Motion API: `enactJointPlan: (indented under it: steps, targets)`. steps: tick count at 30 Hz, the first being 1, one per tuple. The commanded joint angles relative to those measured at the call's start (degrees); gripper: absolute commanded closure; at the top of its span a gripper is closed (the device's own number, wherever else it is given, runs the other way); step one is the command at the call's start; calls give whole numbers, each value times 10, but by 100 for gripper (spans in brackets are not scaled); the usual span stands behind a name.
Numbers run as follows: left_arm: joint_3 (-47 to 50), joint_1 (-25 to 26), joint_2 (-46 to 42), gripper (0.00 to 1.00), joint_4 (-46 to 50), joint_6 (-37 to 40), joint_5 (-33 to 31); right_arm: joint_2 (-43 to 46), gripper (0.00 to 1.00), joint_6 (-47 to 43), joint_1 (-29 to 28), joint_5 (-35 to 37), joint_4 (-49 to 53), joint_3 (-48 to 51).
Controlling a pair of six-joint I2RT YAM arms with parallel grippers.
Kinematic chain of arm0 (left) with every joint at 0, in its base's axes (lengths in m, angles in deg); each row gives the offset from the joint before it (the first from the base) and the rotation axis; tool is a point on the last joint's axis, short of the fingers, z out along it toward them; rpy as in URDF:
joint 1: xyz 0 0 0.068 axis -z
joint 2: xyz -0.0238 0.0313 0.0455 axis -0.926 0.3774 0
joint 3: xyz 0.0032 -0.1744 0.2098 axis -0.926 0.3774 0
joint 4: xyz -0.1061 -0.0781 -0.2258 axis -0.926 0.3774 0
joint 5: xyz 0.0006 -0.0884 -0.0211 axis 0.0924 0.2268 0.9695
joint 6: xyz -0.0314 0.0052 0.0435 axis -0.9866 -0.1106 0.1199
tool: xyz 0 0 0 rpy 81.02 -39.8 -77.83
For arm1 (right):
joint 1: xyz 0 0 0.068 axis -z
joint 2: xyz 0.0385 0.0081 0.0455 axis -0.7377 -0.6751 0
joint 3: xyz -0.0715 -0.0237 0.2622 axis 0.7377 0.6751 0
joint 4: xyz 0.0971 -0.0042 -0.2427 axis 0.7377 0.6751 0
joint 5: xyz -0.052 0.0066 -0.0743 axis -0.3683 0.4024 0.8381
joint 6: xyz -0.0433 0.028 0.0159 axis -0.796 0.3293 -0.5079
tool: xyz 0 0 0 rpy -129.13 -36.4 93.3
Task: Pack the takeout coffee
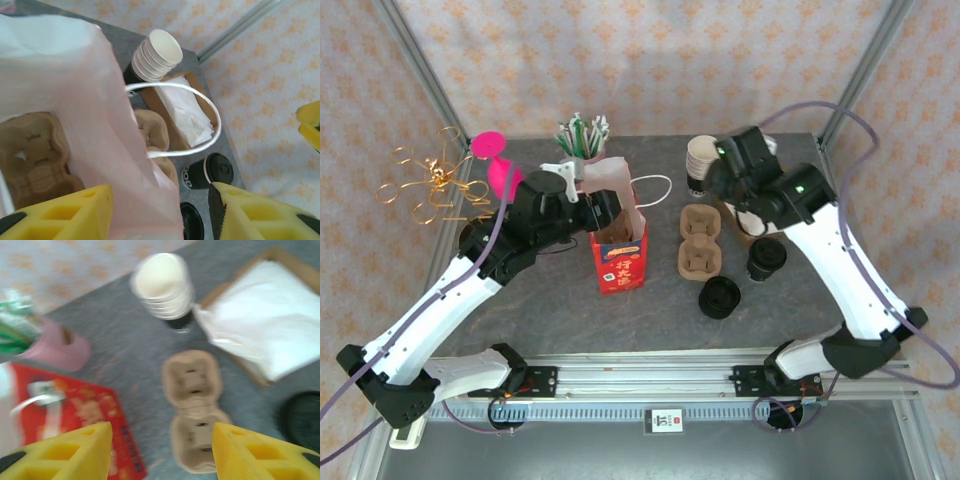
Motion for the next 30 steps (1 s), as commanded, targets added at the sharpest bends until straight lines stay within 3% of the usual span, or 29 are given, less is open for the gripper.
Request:
enactJointPlan:
  steps: [1,5,15,22,30]
  targets:
    - [-12,16,10,46,-25,27,-12,52,44,20,71,33,43,74]
    - [-2,34,19,45,-47,38,-1,93,36,-2,151,-10,8,179]
    - [26,37,34,44,-62,61,-9,126,23,-46,253,-141,-99,392]
    - [27,36,30,43,-58,65,-25,79,14,-106,282,-176,-133,395]
    - [24,37,30,43,-46,64,-48,37,14,-112,286,-135,-111,382]
